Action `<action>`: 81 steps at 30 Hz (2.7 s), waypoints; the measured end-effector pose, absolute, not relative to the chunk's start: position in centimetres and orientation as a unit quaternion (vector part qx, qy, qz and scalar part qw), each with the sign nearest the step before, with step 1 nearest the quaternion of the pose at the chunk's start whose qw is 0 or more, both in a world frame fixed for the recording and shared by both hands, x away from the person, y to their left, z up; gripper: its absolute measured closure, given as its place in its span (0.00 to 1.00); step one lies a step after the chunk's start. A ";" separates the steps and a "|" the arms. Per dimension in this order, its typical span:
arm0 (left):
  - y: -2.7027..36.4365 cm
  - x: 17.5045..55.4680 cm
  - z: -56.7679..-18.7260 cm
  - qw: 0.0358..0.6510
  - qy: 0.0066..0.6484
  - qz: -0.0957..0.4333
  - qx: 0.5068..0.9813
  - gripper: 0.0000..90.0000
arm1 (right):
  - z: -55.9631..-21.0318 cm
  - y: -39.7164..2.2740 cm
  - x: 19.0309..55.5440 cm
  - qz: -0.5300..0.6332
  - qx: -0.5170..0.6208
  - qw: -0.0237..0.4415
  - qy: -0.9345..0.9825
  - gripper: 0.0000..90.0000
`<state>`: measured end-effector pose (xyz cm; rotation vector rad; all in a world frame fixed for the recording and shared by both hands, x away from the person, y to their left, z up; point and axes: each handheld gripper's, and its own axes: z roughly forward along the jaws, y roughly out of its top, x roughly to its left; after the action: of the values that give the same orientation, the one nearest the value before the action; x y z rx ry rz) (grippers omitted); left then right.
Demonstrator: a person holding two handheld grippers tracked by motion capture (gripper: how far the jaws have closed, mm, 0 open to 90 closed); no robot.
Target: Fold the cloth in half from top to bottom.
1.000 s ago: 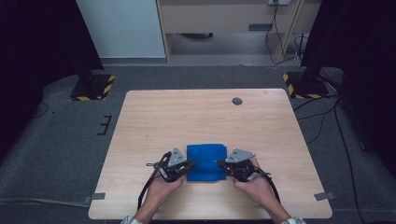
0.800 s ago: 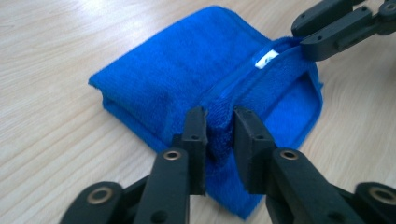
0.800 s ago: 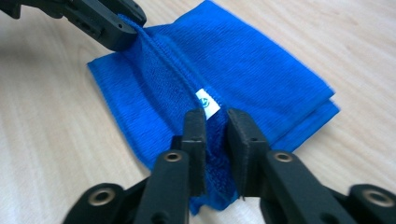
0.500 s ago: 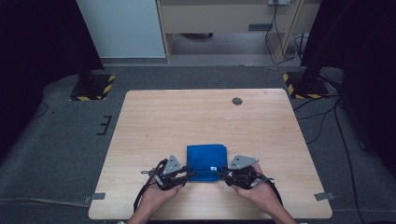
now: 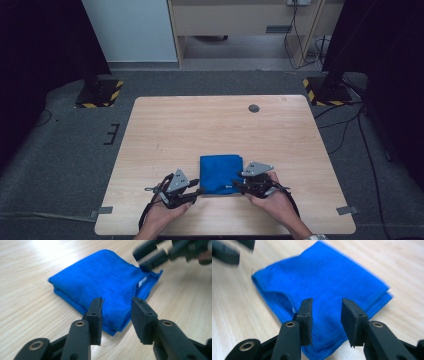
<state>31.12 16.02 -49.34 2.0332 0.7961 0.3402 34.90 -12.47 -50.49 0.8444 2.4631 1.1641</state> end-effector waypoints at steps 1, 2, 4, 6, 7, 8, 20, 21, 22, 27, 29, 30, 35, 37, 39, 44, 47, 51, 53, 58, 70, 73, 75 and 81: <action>16.2 31.2 -49.3 0.450 0.325 0.141 0.820 0.65 | -50.7 -12.4 34.7 0.401 0.287 0.140 0.859 0.69; 16.3 31.3 -49.2 0.450 0.328 0.144 0.818 0.64 | -50.8 -12.4 34.5 0.399 0.284 0.138 0.861 0.68; 16.7 31.5 -49.1 0.451 0.336 0.149 0.813 0.59 | -51.1 -12.4 34.1 0.391 0.274 0.138 0.868 0.66; 17.1 31.8 -48.9 0.450 0.342 0.159 0.810 0.53 | -51.1 -12.6 34.0 0.392 0.273 0.142 0.867 0.62; 17.4 32.0 -48.9 0.448 0.351 0.164 0.806 0.48 | -50.9 -12.9 34.0 0.398 0.277 0.146 0.862 0.59; 17.6 32.2 -48.9 0.447 0.356 0.166 0.803 0.43 | -50.7 -13.4 34.1 0.404 0.286 0.153 0.855 0.54; 22.9 34.8 -49.7 0.420 0.437 0.191 0.772 0.18 | -50.5 -20.0 35.9 0.402 0.404 0.241 0.785 0.16; 23.3 35.0 -50.0 0.417 0.443 0.188 0.771 0.16 | -50.7 -20.4 36.1 0.399 0.415 0.237 0.783 0.15; 23.6 35.1 -50.2 0.414 0.449 0.186 0.769 0.14 | -50.8 -20.8 36.2 0.397 0.420 0.234 0.782 0.14; 24.8 35.5 -50.8 0.402 0.461 0.189 0.769 0.09 | -51.1 -22.2 36.8 0.393 0.445 0.234 0.770 0.10; 25.1 35.6 -50.8 0.398 0.463 0.191 0.769 0.09 | -51.1 -22.5 36.9 0.394 0.451 0.231 0.767 0.10; 25.3 35.6 -50.8 0.397 0.465 0.192 0.768 0.08 | -51.2 -22.7 37.0 0.395 0.453 0.230 0.766 0.10; 26.1 35.7 -50.8 0.393 0.469 0.197 0.766 0.08 | -51.2 -23.9 37.5 0.394 0.468 0.229 0.757 0.08; 26.4 35.9 -50.8 0.387 0.468 0.198 0.769 0.08 | -51.2 -24.4 37.7 0.394 0.480 0.227 0.751 0.08; 26.6 36.0 -50.9 0.380 0.468 0.200 0.773 0.08 | -51.3 -25.1 37.9 0.392 0.487 0.225 0.747 0.07; 27.3 36.5 -51.0 0.371 0.470 0.196 0.777 0.08 | -51.5 -26.5 38.4 0.386 0.505 0.221 0.740 0.07; 27.7 37.0 -51.1 0.360 0.471 0.196 0.781 0.08 | -51.8 -27.4 38.8 0.380 0.517 0.224 0.734 0.07; 28.1 37.5 -51.7 0.347 0.476 0.191 0.785 0.08 | -52.3 -28.5 39.3 0.371 0.531 0.219 0.730 0.07; 28.2 37.7 -51.9 0.344 0.480 0.189 0.785 0.08 | -52.6 -28.8 39.5 0.362 0.541 0.212 0.729 0.07; 28.3 38.1 -52.4 0.336 0.484 0.187 0.786 0.08 | -53.3 -29.3 40.1 0.336 0.553 0.208 0.733 0.07; 28.0 37.9 -53.6 0.327 0.477 0.200 0.791 0.05 | -53.9 -28.6 40.3 0.312 0.543 0.228 0.746 0.05; 27.9 37.8 -53.7 0.327 0.478 0.201 0.790 0.05 | -53.9 -28.5 40.2 0.312 0.543 0.229 0.745 0.05; 27.9 37.8 -53.7 0.327 0.478 0.201 0.790 0.05 | -53.9 -28.5 40.0 0.312 0.543 0.228 0.745 0.04; 27.9 37.9 -53.7 0.327 0.478 0.200 0.791 0.05 | -53.9 -28.5 39.3 0.313 0.538 0.226 0.749 0.04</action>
<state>37.87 27.92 -53.66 2.0707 1.2517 0.5229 39.29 -28.46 -53.93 1.4822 2.0657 0.8623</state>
